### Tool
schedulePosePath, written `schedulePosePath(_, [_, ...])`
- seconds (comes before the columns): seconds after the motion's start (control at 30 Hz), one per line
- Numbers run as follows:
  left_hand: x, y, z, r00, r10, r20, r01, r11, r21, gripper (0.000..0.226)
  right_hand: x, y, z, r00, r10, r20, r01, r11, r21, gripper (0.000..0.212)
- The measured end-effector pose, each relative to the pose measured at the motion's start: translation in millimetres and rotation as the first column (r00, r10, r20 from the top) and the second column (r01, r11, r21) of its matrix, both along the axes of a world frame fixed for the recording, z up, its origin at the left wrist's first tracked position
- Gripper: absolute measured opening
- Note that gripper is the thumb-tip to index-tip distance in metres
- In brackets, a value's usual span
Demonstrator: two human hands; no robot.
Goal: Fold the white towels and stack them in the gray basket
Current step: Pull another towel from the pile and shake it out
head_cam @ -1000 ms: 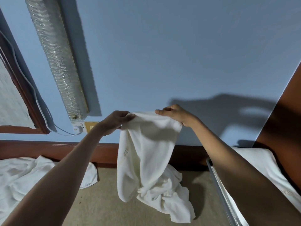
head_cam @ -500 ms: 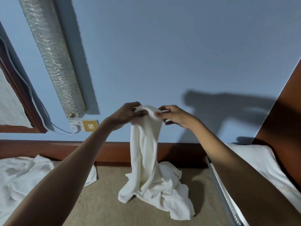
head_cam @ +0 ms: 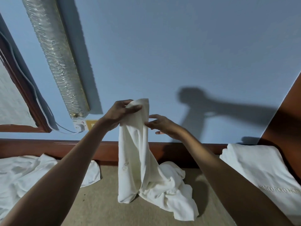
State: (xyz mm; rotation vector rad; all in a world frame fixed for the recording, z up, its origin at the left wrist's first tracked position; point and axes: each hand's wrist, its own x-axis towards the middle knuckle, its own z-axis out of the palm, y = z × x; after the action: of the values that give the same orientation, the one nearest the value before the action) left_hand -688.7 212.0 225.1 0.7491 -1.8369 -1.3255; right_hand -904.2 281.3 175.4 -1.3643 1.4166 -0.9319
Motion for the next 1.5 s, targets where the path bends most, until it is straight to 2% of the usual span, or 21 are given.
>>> schedulePosePath(0.07, [3.3,-1.4,1.5,1.0,-0.023,-0.018,0.023,0.999,0.037,0.03,7.3,-3.0,-4.5,0.999,0.032,-0.014,-0.032,0.999,-0.016,0.045])
schedulePosePath(0.2, [14.0,-10.2,6.1,1.0,0.013,0.016,-0.015,0.998,0.068,0.02,18.4,-5.3,-2.8,0.992,0.034,0.119,-0.013,0.986,-0.169,0.017])
schedulePosePath(0.3, [21.8,-18.0,9.0,0.996,0.054,0.068,-0.06,0.995,0.084,0.023,22.8,-9.6,7.9,0.998,0.009,0.062,0.007,0.967,-0.256,0.021])
schedulePosePath(0.37, [24.8,-18.9,9.6,0.993,0.061,0.102,-0.066,0.997,0.039,0.039,23.1,-13.3,14.8,0.999,0.016,0.031,-0.006,0.958,-0.287,0.028])
schedulePosePath(0.43, [27.3,-18.8,8.9,0.987,0.085,0.135,-0.082,0.996,-0.029,0.048,22.7,-12.7,20.8,0.999,0.046,-0.006,-0.046,0.958,-0.283,0.033])
schedulePosePath(0.53, [29.7,-21.8,7.3,0.981,0.159,0.11,-0.15,0.985,-0.086,0.036,24.0,-10.1,22.6,0.995,0.1,0.004,-0.097,0.972,-0.216,0.038])
schedulePosePath(0.67, [30.0,-24.7,6.4,0.957,0.286,0.046,-0.281,0.955,-0.095,0.022,30.8,-9.8,19.6,0.99,0.14,0.008,-0.137,0.98,-0.144,0.025])
schedulePosePath(0.8, [44.4,-37.5,-0.4,0.888,0.46,-0.02,-0.459,0.883,-0.097,0.014,26.6,-10.8,17.7,0.995,0.086,-0.048,-0.093,0.983,-0.16,0.028])
schedulePosePath(0.97, [72.7,-49.1,-15.3,0.724,0.689,-0.038,-0.69,0.721,-0.064,0.023,2.8,-5.2,14.2,0.988,0.031,-0.153,-0.059,0.981,-0.185,0.034])
schedulePosePath(1.13, [85.8,-50.9,-26.7,0.598,0.8,-0.038,-0.801,0.596,-0.063,0.021,-17.2,8.2,8.8,0.97,0.051,-0.236,-0.083,0.988,-0.129,0.032])
schedulePosePath(1.23, [75.3,-45.1,-26.9,0.625,0.78,0.004,-0.77,0.618,-0.161,0.018,-21.4,11.4,6.4,0.973,0.058,-0.225,-0.084,0.991,-0.108,0.033])
schedulePosePath(1.3, [61.8,-41.5,-21.7,0.691,0.717,0.094,-0.688,0.691,-0.22,0.018,-21.5,10.8,9.2,0.977,0.037,-0.209,-0.067,0.988,-0.141,0.037])
schedulePosePath(1.4, [37.0,-21.8,-8.9,0.893,0.388,0.227,-0.358,0.92,-0.16,0.019,-16.1,12.9,21.7,0.983,0.051,-0.178,-0.091,0.97,-0.224,0.04])
schedulePosePath(1.5, [14.5,-0.6,4.5,0.952,0.081,0.294,-0.047,0.991,-0.122,0.029,-7.2,15.8,44.1,0.986,0.063,-0.153,-0.109,0.945,-0.308,0.037])
